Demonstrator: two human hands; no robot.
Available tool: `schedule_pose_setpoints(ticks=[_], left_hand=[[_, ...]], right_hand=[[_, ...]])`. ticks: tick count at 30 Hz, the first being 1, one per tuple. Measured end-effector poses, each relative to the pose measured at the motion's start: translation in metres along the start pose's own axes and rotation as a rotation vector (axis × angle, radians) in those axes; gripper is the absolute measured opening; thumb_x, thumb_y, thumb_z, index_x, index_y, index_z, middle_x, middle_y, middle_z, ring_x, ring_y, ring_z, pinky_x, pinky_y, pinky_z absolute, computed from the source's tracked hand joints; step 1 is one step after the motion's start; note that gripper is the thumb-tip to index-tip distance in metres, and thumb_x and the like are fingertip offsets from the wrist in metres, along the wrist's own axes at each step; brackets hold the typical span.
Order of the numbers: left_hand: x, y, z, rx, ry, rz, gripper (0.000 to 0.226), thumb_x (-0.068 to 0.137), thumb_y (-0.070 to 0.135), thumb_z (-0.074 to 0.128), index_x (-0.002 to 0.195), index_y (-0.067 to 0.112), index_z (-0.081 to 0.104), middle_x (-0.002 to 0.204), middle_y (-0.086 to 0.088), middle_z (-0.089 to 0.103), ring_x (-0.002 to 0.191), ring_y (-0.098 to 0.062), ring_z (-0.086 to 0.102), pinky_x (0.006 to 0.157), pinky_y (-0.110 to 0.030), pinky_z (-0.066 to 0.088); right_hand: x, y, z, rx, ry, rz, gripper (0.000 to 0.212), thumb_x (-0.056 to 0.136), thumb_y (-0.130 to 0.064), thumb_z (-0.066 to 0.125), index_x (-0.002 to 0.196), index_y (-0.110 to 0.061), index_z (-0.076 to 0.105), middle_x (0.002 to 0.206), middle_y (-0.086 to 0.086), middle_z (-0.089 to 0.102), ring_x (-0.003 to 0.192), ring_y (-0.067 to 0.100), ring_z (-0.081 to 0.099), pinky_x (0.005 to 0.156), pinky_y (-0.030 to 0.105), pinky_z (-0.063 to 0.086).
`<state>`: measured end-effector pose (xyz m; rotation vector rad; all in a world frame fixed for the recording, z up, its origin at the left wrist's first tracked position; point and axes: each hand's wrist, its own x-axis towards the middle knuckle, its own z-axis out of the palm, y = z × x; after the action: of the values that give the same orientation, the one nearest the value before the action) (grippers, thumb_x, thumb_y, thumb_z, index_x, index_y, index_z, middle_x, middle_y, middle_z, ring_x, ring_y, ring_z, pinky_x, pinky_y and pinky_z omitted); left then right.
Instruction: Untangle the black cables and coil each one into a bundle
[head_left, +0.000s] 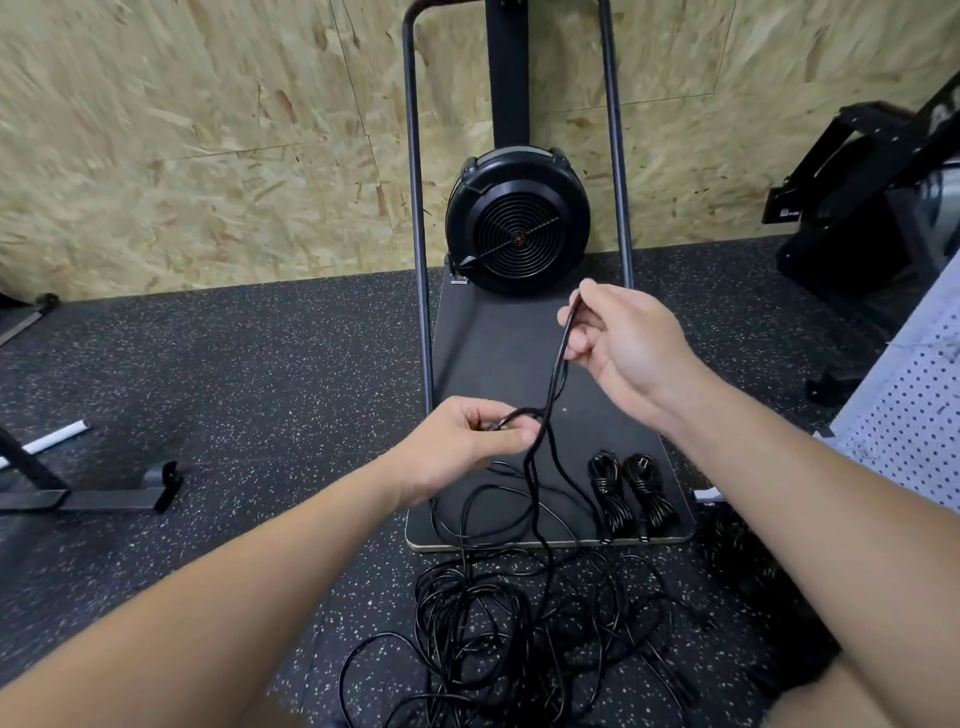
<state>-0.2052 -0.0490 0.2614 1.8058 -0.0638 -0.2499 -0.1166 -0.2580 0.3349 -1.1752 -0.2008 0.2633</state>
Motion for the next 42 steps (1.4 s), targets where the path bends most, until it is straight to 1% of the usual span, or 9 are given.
schedule_pose_setpoints(ticks=[4,9,12,16,23,27,30,36,42], left_hand=[[0.002,0.0,0.002,-0.019,-0.022,-0.002,0.018,0.105,0.014,0.07,0.117,0.012,0.084,0.071,0.003,0.049,0.063,-0.014,0.027,0.057,-0.027,0.021],[0.004,-0.002,0.004,-0.014,0.09,0.048,0.013,0.104,0.017,0.075,0.108,0.006,0.081,0.078,-0.005,0.044,0.068,-0.021,0.025,0.059,-0.032,0.02],[0.005,0.0,0.001,-0.026,0.186,0.065,0.023,0.106,0.022,0.073,0.104,0.0,0.079,0.069,-0.002,0.042,0.061,-0.015,0.03,0.055,-0.027,0.024],[0.005,0.009,-0.001,-0.07,0.258,0.097,0.027,0.108,0.027,0.07,0.099,0.003,0.079,0.065,-0.002,0.043,0.057,-0.015,0.03,0.054,-0.026,0.024],[0.009,0.021,0.001,-0.175,0.289,0.158,0.03,0.11,0.027,0.067,0.1,-0.001,0.076,0.067,-0.005,0.045,0.055,-0.017,0.036,0.057,-0.025,0.034],[0.01,0.028,-0.003,-0.261,0.291,0.183,0.029,0.11,0.025,0.065,0.101,-0.002,0.074,0.069,-0.002,0.044,0.056,-0.018,0.035,0.058,-0.029,0.031],[0.008,0.031,-0.008,-0.273,0.294,0.202,0.024,0.111,0.025,0.064,0.101,0.007,0.076,0.07,-0.002,0.044,0.056,-0.018,0.035,0.059,-0.03,0.03],[0.007,0.031,-0.023,-0.315,0.354,0.209,0.038,0.114,0.037,0.057,0.111,0.005,0.077,0.07,-0.004,0.044,0.057,-0.019,0.029,0.057,-0.031,0.023],[0.007,0.022,-0.035,-0.298,0.483,0.163,0.04,0.116,0.044,0.051,0.12,0.018,0.081,0.075,-0.004,0.055,0.063,-0.017,0.042,0.062,-0.034,0.03]], right_hand=[[0.002,0.001,-0.005,-0.015,-0.048,-0.027,0.021,0.117,-0.02,0.05,0.104,-0.008,0.063,0.096,0.015,0.069,0.066,0.019,0.057,0.073,0.034,0.054],[0.002,0.001,-0.012,-0.093,-0.177,-0.008,0.028,0.115,-0.02,0.057,0.128,0.002,0.068,0.14,0.021,0.068,0.114,0.029,0.076,0.101,0.041,0.061],[0.002,0.011,-0.017,-0.474,-0.077,0.016,0.031,0.11,-0.017,0.064,0.136,-0.001,0.069,0.127,0.009,0.076,0.103,0.024,0.082,0.097,0.043,0.066],[-0.007,0.024,-0.018,-0.758,-0.205,0.121,0.016,0.103,-0.008,0.065,0.105,-0.009,0.081,0.092,0.006,0.084,0.089,0.026,0.082,0.076,0.036,0.064],[-0.016,0.076,-0.009,-1.031,-0.582,0.325,0.038,0.1,0.003,0.064,0.136,-0.009,0.063,0.129,0.013,0.074,0.09,0.018,0.081,0.085,0.039,0.065],[-0.019,0.108,-0.017,-1.079,-0.648,0.448,0.027,0.106,-0.012,0.067,0.133,-0.015,0.065,0.123,0.008,0.075,0.093,0.016,0.081,0.09,0.039,0.064],[-0.017,0.123,-0.023,-1.083,-0.627,0.443,0.016,0.11,-0.022,0.063,0.116,-0.015,0.075,0.116,0.002,0.079,0.097,0.016,0.082,0.09,0.039,0.064],[-0.02,0.112,-0.009,-1.073,-0.545,0.354,0.033,0.114,-0.025,0.053,0.095,-0.01,0.077,0.105,0.0,0.083,0.092,0.019,0.083,0.077,0.036,0.06],[-0.02,0.052,0.028,-0.538,-0.244,0.097,0.03,0.11,-0.012,0.044,0.092,-0.008,0.068,0.079,0.004,0.07,0.058,0.022,0.055,0.058,0.031,0.045]])
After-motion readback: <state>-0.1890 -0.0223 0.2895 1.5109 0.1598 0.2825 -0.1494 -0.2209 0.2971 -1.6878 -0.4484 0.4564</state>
